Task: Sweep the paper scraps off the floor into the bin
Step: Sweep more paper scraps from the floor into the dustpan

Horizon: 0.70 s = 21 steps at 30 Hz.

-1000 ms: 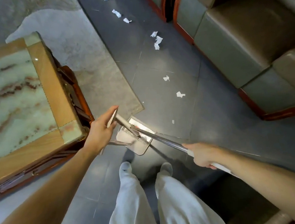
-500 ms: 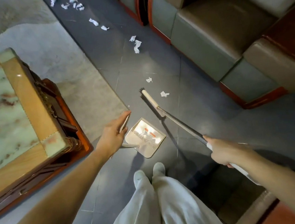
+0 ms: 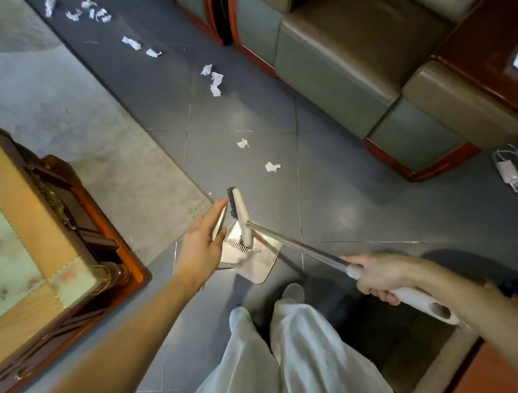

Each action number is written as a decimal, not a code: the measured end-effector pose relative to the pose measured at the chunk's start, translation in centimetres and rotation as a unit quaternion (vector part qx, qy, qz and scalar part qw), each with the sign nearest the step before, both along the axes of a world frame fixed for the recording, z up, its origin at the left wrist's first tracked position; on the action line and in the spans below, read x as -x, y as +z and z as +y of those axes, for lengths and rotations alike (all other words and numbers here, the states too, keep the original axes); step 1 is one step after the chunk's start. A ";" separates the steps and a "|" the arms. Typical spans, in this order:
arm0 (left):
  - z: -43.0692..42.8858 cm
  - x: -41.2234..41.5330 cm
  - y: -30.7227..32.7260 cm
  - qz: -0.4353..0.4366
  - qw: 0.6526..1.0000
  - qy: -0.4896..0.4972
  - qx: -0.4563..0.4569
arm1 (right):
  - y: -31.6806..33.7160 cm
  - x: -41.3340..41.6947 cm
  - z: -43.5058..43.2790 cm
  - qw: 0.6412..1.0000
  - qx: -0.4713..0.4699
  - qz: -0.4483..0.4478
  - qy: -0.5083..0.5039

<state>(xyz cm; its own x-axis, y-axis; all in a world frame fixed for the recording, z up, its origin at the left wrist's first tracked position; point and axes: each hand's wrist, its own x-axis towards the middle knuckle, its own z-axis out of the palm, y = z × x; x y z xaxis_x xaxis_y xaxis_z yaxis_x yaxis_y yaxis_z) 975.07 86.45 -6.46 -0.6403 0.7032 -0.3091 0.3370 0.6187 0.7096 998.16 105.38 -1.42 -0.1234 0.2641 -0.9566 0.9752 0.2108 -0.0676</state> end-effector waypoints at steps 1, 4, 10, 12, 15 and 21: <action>-0.2 0.1 0.2 0.003 1.000 0.012 0.001 | 0.8 0.3 1.0 1.000 -0.005 0.002 0.002; -0.3 -0.7 1.2 -0.015 0.997 0.069 -0.012 | 2.5 1.9 3.9 0.998 -0.036 0.001 0.056; 4.1 -3.4 2.0 -0.040 0.958 0.282 -0.029 | 1.1 12.3 14.0 0.959 -0.069 0.078 0.263; 5.9 -4.3 2.1 -0.048 0.934 0.351 -0.046 | -0.8 16.2 16.6 0.950 -0.067 0.107 0.285; 8.5 -4.8 2.1 -0.043 0.903 0.424 -0.057 | -3.4 21.0 18.9 0.947 -0.037 0.139 0.286; 12.3 -2.6 1.7 -0.037 0.860 0.507 -0.044 | -7.7 25.5 20.4 0.924 0.006 0.124 0.363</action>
